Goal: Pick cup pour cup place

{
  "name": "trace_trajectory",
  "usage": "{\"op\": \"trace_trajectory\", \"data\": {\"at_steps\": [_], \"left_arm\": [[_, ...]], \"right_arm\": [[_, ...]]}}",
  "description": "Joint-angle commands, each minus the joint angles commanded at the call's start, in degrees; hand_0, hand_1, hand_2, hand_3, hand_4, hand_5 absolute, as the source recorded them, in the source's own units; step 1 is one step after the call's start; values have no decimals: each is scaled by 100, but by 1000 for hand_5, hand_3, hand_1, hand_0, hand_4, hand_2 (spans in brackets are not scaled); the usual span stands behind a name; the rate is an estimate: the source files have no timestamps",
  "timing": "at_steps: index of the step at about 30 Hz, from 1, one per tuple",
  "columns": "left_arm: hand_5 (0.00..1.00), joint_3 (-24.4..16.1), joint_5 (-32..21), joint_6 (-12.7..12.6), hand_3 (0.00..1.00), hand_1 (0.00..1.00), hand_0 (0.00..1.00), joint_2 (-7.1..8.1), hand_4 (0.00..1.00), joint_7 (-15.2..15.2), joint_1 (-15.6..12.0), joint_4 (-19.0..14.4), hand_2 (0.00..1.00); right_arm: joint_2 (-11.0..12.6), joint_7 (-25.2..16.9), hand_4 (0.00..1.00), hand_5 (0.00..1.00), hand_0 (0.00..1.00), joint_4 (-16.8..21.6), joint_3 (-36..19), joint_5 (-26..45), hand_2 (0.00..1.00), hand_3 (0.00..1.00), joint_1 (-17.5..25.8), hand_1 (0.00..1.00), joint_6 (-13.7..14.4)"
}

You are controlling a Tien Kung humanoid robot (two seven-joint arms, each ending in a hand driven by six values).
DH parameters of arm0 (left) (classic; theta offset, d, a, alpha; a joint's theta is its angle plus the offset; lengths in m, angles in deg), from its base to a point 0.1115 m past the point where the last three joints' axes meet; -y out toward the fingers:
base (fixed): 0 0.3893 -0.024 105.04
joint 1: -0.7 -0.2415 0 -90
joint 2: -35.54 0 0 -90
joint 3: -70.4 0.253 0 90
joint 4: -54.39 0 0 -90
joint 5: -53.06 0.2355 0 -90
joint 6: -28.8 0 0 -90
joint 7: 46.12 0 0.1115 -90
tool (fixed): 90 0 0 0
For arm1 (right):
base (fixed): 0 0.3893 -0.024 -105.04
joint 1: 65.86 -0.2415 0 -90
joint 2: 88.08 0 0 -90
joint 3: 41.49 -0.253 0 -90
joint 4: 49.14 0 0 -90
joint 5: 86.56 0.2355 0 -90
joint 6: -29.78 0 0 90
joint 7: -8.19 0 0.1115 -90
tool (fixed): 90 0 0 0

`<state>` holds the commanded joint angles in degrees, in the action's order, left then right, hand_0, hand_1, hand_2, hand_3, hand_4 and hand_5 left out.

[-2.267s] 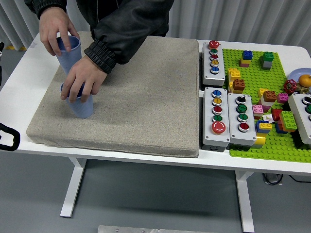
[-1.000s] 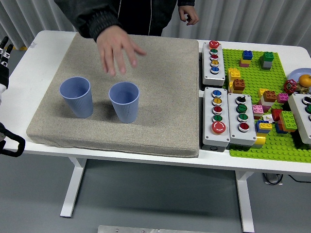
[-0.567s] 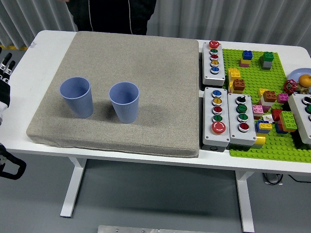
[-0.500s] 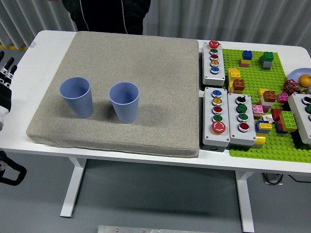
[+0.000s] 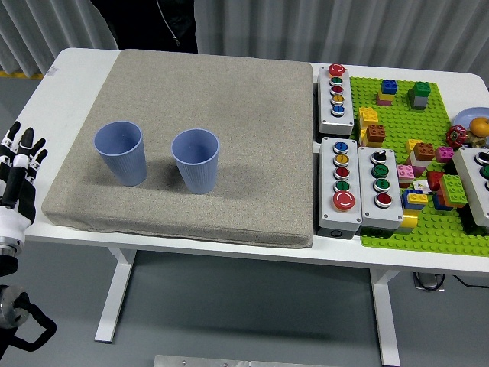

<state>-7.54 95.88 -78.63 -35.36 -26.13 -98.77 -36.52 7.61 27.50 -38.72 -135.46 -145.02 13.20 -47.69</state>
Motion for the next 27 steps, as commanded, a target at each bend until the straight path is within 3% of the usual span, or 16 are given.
{"op": "trace_trajectory", "data": {"at_steps": [5,6,7,11,12,17,18,23,24,27], "left_arm": [[597,223,695,-330,992,891,912,-62,916,-24,23,112,979],[535,248,861,-366,998,903,915,-70,922,-47,35,133,998],[535,255,931,-376,998,903,915,-72,922,-53,38,139,998],[535,323,1388,-307,998,903,915,-99,922,-218,127,305,998],[320,329,1439,-294,998,935,938,-101,902,-239,135,323,998],[320,430,1842,-53,998,935,938,-134,902,-426,162,435,998],[211,436,1859,-35,998,953,961,-137,854,-436,164,441,998],[211,486,2074,105,998,953,961,-165,854,-558,188,540,998],[149,495,2136,127,998,963,974,-165,821,-593,211,570,998],[149,533,2234,178,998,963,974,-158,821,-668,266,609,998]], "right_arm": [[-3,-7,2,102,703,0,15,30,573,574,-14,632,15],[-4,-8,2,105,703,-1,21,39,573,574,-18,632,19],[-4,-9,2,105,703,-1,23,41,573,574,-18,632,21],[-3,-13,2,105,703,-1,50,81,573,574,-26,632,36],[-2,-13,2,105,703,-1,53,84,572,574,-26,632,37],[-8,-3,2,105,703,3,56,84,572,574,-20,632,48],[-8,-3,2,107,703,3,56,83,573,574,-19,632,48],[-12,-1,2,107,703,3,60,86,573,574,-16,632,53],[-12,-1,2,106,703,4,57,86,573,574,-20,632,54],[-13,3,2,106,703,5,58,91,573,574,-27,632,58]]}}
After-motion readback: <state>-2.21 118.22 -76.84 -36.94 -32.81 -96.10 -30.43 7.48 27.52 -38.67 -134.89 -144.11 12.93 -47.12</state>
